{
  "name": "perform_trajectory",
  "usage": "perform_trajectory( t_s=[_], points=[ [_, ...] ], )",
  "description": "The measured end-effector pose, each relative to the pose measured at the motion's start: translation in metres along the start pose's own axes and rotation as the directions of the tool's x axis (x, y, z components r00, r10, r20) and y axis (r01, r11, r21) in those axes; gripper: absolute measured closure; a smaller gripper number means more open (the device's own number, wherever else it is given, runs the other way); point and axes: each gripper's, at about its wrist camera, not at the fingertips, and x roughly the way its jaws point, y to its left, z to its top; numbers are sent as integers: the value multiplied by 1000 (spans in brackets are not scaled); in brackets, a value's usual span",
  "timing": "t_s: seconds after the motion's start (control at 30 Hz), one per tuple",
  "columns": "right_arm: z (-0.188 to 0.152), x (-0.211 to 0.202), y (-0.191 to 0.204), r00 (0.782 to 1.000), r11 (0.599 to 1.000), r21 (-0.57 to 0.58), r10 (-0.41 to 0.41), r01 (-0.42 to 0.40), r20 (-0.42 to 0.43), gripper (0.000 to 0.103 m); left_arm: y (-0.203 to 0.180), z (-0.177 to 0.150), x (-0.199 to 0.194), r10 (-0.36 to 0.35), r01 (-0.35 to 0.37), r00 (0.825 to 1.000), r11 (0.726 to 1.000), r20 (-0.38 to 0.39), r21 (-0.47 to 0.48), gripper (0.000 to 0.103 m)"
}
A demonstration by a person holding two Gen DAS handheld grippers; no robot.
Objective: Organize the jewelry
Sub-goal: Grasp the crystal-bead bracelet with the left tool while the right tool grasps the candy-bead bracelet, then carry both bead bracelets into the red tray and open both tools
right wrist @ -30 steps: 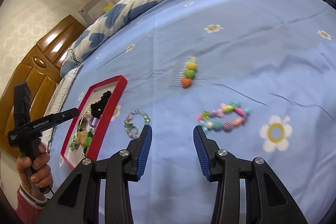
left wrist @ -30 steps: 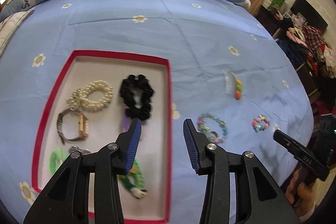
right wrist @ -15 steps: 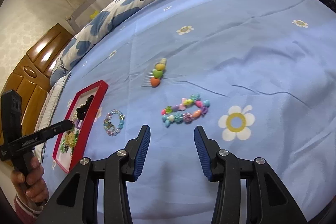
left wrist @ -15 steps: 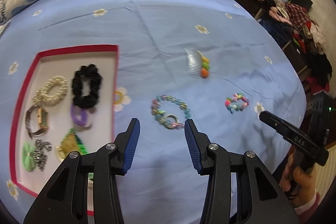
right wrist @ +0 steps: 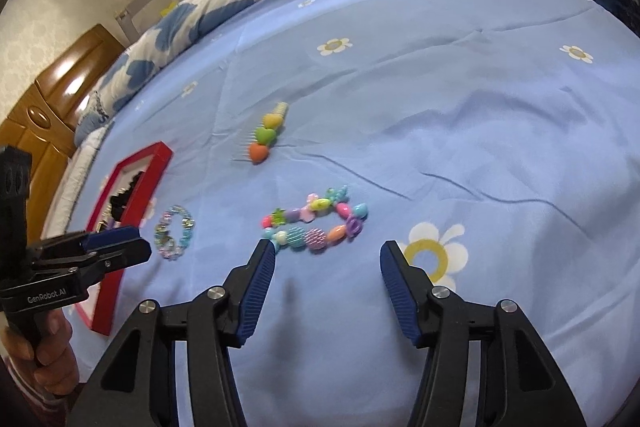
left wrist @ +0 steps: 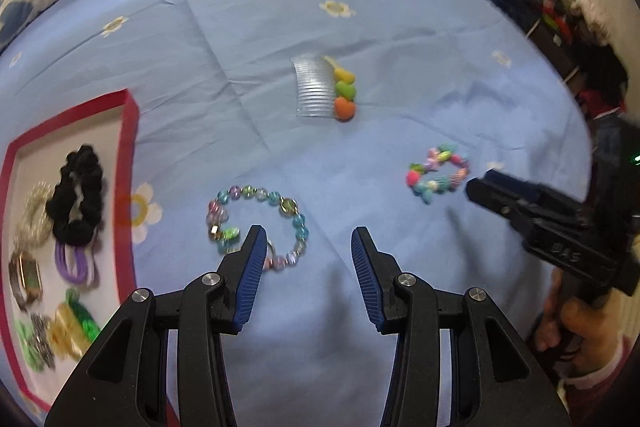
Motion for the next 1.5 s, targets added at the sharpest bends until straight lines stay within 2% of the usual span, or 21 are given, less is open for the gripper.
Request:
perform_trajectory(
  t_s=[0.13,0.27,0.3,0.37,0.4,0.43,0.5,0.6,0.77,0.83,1.07,1.27,1.5],
  points=[
    [6,11,-2,1000,1000,-19,-10,9,-9,46,-4,8,24,35,-33,998,999,-54,29,61],
    [9,23,0,1000,998,-52,-24,23,-16,46,-10,7,42,65,-58,994,995,-85,77,69],
    [9,25,1,999,998,-62,-30,29,-15,47,-11,6,41,67,-60,995,994,-76,90,73],
    [7,28,5,999,995,-90,-48,48,-5,49,-13,4,40,55,-48,996,993,-71,106,93],
    [6,28,7,998,993,-101,-56,55,0,57,-12,4,39,51,-43,996,994,-71,105,95],
    [6,28,8,998,992,-111,-57,57,5,72,-12,3,38,48,-41,997,994,-67,103,95],
    [5,27,10,999,993,-110,-33,34,6,85,-9,1,34,41,-36,998,996,-57,86,96],
    [6,24,16,999,994,-109,-30,31,12,87,-5,-5,21,24,-21,999,998,-35,67,96],
    [6,8,21,999,997,-76,36,-34,34,87,7,-13,-17,-18,17,999,1000,42,20,96],
    [7,1,24,997,996,-67,58,-55,45,87,13,-15,-34,-50,51,996,999,72,-12,96],
    [18,-30,44,985,989,-68,138,-131,100,87,27,-9,-82,-86,99,981,993,171,-69,97],
    [25,-43,69,976,979,-108,185,-173,118,87,42,-16,-106,-74,102,971,988,227,-115,97],
    [22,-37,103,966,963,-148,241,-227,89,87,77,-37,-127,-39,92,965,976,260,-196,97]
  ],
)
